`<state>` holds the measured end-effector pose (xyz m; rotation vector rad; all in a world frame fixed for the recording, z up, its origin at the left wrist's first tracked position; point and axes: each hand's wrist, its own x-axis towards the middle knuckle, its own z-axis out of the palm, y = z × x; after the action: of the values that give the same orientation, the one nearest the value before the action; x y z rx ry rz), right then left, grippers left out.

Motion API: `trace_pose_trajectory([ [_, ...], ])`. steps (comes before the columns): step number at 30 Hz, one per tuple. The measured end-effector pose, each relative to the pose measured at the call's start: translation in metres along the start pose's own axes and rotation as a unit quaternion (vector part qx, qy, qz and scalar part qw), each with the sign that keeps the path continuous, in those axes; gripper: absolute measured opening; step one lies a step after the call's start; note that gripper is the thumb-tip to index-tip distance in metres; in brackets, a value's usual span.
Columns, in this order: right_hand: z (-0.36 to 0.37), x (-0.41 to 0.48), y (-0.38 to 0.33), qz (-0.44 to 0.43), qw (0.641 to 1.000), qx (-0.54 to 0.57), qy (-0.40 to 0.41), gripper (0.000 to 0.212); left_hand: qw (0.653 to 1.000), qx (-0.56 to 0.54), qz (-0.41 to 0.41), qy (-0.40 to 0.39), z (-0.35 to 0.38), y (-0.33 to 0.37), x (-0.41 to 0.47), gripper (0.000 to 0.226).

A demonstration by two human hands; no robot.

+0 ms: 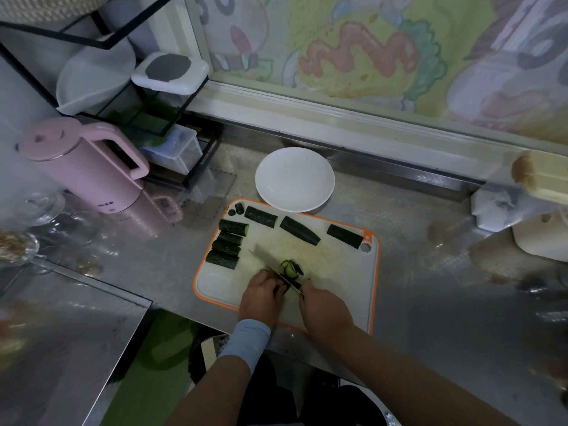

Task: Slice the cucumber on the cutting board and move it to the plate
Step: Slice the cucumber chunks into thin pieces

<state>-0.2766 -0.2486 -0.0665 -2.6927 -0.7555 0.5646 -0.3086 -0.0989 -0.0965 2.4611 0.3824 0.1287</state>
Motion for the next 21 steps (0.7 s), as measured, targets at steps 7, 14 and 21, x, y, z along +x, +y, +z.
trace_pose_trajectory([
  [7, -0.007, -0.003, -0.001, -0.001, 1.000, 0.003, 0.014, 0.030, 0.999, -0.002, -0.030, -0.013, 0.000, 0.000, 0.000, 0.007],
  [14, -0.013, -0.025, 0.004, 0.017, 0.999, 0.015, 0.023, 0.026, 1.000, 0.002, -0.022, -0.006, -0.001, -0.001, 0.000, 0.005],
  [21, -0.001, -0.009, 0.003, 0.011, 1.000, 0.011, 0.013, 0.029, 1.000, 0.002, -0.017, -0.002, 0.001, -0.001, -0.001, 0.002],
])
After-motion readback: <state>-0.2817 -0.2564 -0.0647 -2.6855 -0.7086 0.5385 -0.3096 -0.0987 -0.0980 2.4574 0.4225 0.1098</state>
